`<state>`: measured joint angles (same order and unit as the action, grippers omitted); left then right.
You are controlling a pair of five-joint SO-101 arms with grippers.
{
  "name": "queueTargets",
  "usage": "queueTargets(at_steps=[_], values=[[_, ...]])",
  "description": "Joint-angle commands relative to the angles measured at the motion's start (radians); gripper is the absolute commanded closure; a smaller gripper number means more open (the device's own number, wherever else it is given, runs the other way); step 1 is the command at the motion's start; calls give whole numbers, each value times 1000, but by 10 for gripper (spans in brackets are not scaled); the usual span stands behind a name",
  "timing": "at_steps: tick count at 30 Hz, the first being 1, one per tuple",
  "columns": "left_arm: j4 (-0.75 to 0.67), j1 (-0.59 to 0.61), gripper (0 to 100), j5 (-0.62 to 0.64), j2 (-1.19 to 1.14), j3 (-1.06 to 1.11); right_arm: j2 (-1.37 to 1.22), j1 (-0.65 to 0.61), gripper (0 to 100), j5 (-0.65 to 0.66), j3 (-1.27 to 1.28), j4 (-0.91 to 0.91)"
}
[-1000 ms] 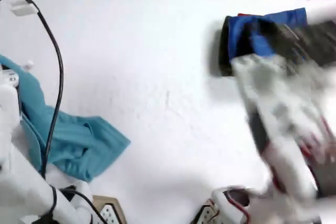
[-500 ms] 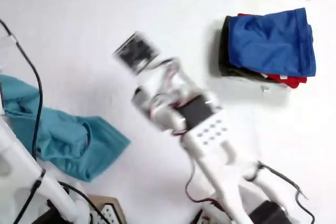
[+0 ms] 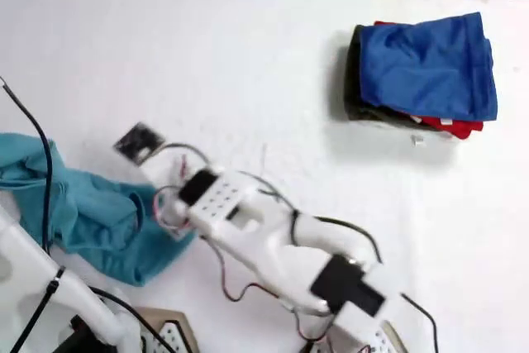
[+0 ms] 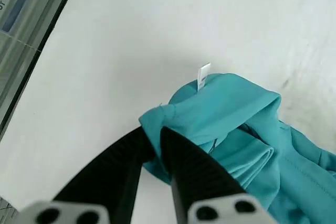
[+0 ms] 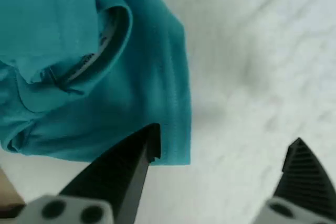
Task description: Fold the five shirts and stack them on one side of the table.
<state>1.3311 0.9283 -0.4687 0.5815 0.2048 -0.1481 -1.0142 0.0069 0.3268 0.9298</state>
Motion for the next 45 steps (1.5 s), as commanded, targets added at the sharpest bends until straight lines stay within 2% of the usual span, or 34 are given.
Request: queueTargets(at_steps=[1, 6, 13, 15, 16, 19, 22, 24, 26, 31, 35, 37, 45], values=[[-20, 12, 973, -8, 20, -8, -30, -50, 633, -9, -66, -8], [-18, 12, 973, -8, 20, -8, -82, -96, 633, -9, -77, -16], [-17, 12, 973, -8, 20, -8, -171, -96, 635, -3, -97, -56], [-18, 12, 973, -8, 20, -8, -183, -97, 680, 0, -124, -27], [-18, 12, 973, -8, 21, -8, -191, -97, 733, 0, -137, -12], [-18, 12, 973, -8, 21, -8, -222, -90, 982, 9, -175, 16], [-18, 12, 973, -8, 21, -8, -245, -81, 941, 110, -199, 64], [-18, 12, 973, -8, 21, -8, -255, -65, 982, 127, -213, 73], [-18, 12, 973, -8, 21, -5, -252, -41, 975, 129, -215, 87], [-14, 8, 973, -8, 21, 1, -217, 70, 980, 133, -216, 111], [-14, -11, 973, -6, 20, 1, -134, 205, 980, 137, -216, 163], [8, -32, 973, -5, 20, 2, -85, 286, 980, 180, -216, 188], [170, -241, 973, 2, 21, -12, 134, 610, 980, 361, -216, 260]])
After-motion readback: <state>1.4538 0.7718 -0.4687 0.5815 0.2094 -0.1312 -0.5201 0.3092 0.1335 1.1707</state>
